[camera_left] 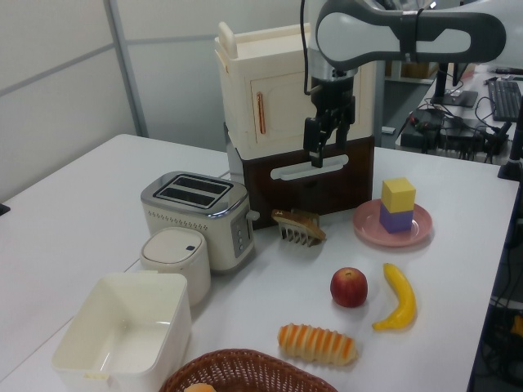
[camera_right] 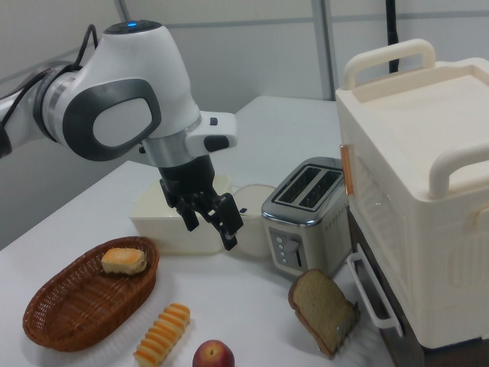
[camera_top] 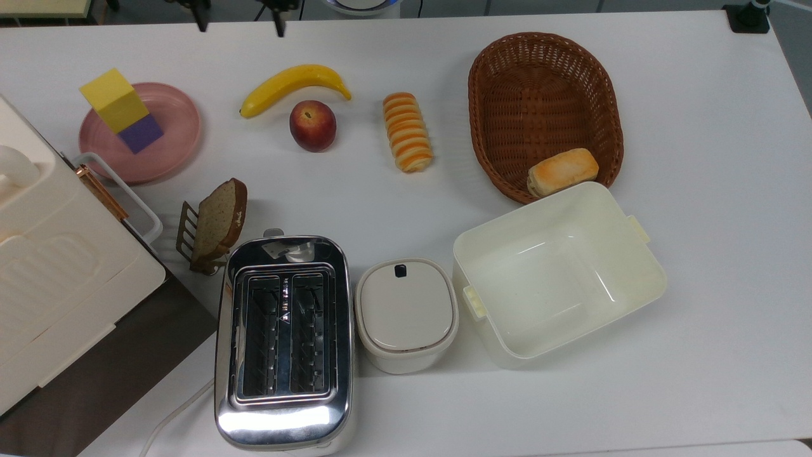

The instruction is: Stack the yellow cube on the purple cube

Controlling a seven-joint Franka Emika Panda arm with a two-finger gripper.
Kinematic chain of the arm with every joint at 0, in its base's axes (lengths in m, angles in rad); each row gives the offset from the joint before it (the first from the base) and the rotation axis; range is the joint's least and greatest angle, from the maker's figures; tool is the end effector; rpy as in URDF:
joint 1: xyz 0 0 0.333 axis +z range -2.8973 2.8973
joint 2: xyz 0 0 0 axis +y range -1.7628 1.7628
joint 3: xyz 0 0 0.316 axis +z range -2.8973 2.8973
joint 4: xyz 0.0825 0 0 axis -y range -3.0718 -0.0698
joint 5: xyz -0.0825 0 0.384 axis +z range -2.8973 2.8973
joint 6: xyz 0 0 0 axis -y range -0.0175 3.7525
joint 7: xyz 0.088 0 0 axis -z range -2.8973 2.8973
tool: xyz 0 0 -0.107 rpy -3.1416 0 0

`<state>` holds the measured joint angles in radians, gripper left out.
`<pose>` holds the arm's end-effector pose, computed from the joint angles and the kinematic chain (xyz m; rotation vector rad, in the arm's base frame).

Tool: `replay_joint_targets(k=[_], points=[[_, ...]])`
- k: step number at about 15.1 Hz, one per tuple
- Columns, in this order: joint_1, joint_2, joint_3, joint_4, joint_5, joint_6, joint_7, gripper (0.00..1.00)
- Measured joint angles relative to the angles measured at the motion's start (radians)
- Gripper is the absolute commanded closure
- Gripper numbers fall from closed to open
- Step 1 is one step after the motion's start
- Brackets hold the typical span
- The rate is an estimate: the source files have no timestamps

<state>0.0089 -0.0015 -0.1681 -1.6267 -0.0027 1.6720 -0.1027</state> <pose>0.5557 -0.0896 0.6078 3.1310 -0.0882 0.0721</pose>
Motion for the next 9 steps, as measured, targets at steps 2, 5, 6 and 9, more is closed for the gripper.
replay_joint_targets(k=[2, 5, 6, 9], points=[[-0.033, 0.004, 0.049, 0.000, 0.000, -0.003, 0.000, 0.00], [-0.042, 0.010, 0.069, 0.000, 0.002, -0.019, -0.016, 0.00], [-0.043, 0.012, 0.069, 0.000, 0.002, -0.019, -0.024, 0.00], [-0.048, 0.014, 0.069, 0.000, 0.002, -0.019, -0.043, 0.00]])
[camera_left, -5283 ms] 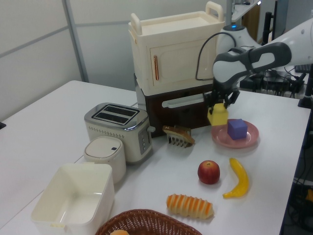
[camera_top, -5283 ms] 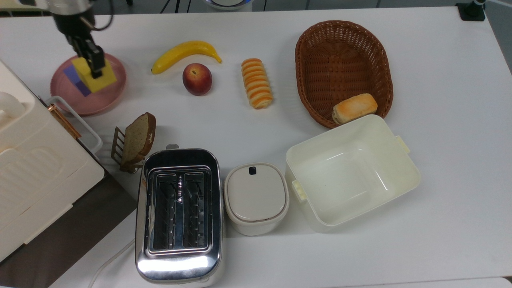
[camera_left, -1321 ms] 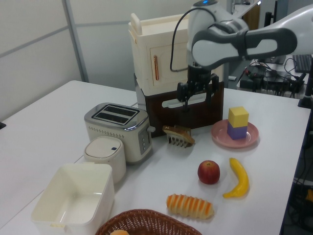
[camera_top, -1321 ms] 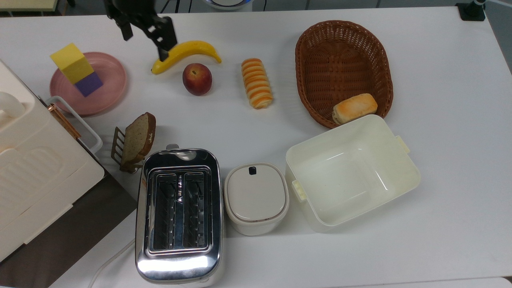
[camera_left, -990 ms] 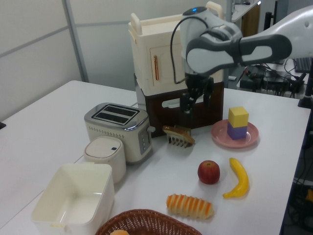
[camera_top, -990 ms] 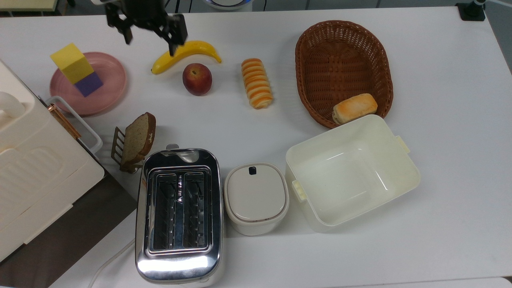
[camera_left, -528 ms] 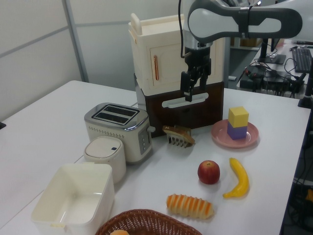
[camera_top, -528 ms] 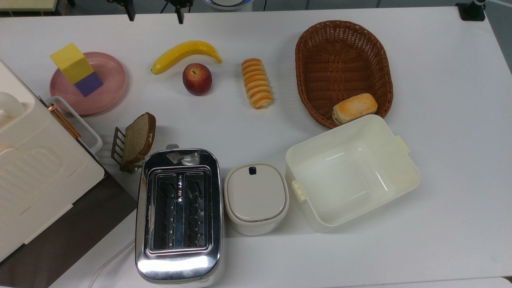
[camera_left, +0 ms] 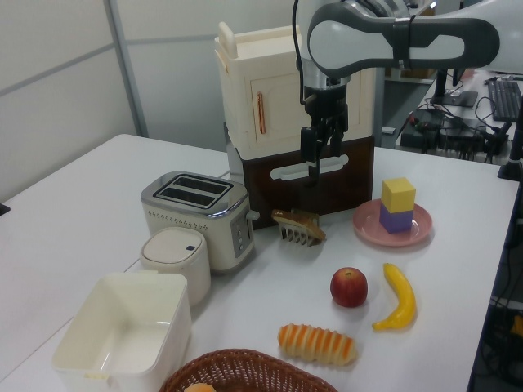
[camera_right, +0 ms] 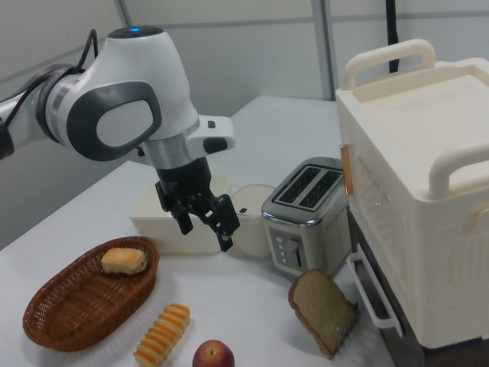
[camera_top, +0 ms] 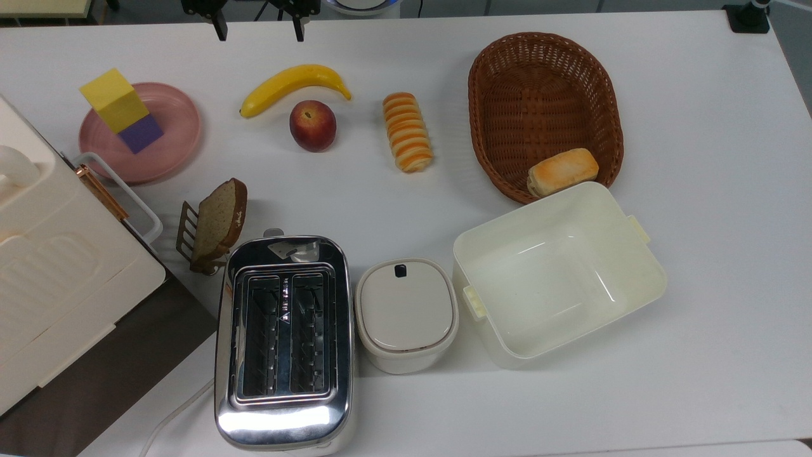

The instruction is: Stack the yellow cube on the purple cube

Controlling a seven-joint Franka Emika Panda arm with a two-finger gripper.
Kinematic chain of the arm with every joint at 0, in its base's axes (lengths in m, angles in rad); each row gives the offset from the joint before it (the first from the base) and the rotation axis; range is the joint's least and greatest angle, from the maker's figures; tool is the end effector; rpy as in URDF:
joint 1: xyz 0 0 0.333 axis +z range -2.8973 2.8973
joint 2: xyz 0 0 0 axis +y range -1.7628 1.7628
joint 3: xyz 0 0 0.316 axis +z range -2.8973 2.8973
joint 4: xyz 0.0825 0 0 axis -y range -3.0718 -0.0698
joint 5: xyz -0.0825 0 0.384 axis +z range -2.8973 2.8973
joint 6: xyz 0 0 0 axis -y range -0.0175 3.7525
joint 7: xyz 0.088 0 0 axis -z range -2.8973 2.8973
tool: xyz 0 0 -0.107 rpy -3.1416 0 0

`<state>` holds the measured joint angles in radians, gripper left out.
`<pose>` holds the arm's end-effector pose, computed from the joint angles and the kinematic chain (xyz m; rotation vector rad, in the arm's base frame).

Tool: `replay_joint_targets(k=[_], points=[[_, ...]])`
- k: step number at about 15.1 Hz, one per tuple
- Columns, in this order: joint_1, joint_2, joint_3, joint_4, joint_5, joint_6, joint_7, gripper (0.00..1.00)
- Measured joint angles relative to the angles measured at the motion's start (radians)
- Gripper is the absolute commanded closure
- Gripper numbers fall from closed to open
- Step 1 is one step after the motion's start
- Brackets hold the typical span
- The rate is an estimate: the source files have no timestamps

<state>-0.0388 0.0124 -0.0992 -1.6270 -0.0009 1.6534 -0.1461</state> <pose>0.5593 -0.0774 0.5982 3.1374 0.0128 0.0214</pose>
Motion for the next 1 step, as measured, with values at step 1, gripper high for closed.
replay_joint_targets(k=[1], points=[[0.000, 0.000, 0.000, 0.000, 0.000, 0.000, -0.002, 0.00]])
